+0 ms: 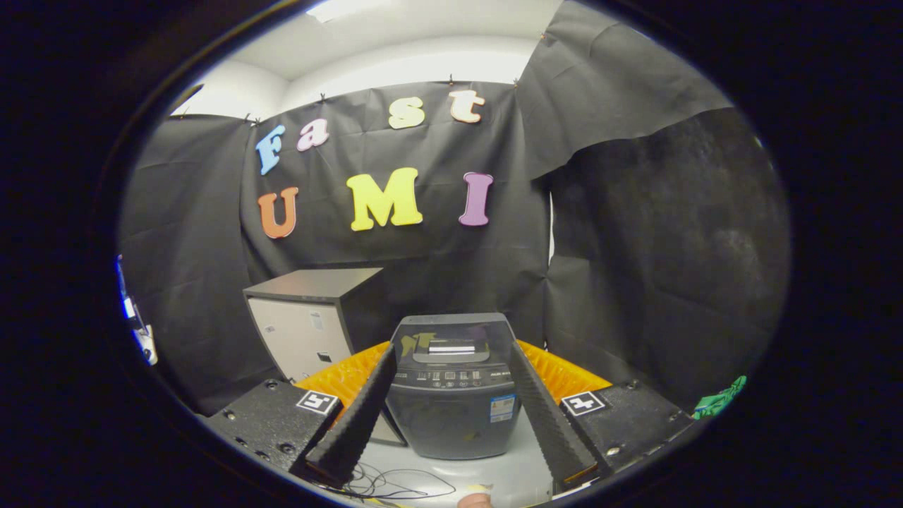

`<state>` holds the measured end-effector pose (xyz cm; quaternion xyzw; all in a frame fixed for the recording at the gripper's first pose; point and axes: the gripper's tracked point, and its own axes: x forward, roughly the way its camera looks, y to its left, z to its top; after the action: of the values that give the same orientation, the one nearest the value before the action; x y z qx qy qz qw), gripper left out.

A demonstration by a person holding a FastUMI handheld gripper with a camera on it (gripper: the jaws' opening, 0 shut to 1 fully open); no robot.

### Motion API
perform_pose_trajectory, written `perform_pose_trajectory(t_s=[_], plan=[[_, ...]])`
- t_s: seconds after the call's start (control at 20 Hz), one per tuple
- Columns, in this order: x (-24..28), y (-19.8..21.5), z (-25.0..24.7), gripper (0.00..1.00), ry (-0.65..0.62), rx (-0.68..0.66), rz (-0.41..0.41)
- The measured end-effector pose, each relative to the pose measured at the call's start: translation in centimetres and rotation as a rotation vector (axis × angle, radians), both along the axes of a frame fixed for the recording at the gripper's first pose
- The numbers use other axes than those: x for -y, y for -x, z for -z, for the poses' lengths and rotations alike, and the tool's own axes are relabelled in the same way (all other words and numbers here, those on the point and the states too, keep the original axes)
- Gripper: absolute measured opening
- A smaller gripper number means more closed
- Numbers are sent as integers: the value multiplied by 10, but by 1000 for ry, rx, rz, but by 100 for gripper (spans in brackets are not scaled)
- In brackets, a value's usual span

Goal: Put the clothes into the washing machine and then close the washing machine lid.

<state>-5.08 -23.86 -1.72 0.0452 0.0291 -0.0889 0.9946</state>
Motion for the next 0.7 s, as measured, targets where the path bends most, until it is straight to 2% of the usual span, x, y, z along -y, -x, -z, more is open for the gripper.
perform_pose_trajectory(t_s=[0.7], plan=[[-2, -3, 2, 100, -8, -1, 9]])
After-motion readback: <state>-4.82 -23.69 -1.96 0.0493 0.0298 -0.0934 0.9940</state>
